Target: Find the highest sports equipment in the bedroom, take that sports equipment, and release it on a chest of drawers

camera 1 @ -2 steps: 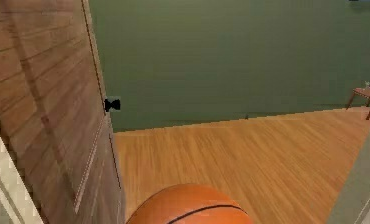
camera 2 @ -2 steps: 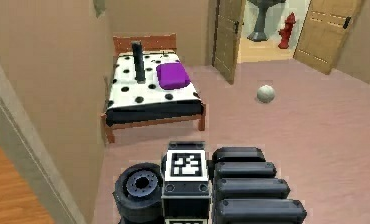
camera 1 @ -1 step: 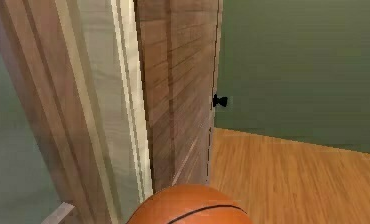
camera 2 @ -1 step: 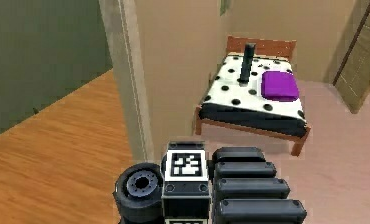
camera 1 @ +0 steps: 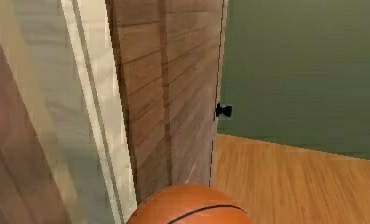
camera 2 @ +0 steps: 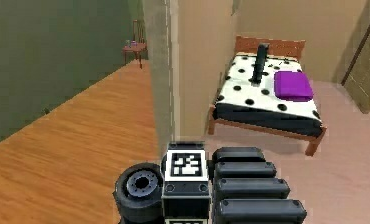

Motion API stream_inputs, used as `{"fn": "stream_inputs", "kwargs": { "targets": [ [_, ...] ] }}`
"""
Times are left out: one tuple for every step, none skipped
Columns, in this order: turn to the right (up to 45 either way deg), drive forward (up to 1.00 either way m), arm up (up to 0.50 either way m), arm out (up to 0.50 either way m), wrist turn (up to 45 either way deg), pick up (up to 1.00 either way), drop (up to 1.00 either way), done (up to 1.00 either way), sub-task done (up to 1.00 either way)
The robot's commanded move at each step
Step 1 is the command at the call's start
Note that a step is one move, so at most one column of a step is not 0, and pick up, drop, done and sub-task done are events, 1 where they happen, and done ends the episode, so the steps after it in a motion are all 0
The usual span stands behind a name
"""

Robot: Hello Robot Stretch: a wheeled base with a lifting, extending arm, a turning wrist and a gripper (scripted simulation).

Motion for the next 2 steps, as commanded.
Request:
{"fn": "stream_inputs", "kwargs": {
  "targets": [
    [45.0, 0.00, 0.00, 0.00, 0.0, 0.00, 0.00, 0.00, 0.00],
    [18.0, 0.00, 0.00, 0.00, 0.0, 0.00, 0.00, 0.00, 0.00]
  ]
}}
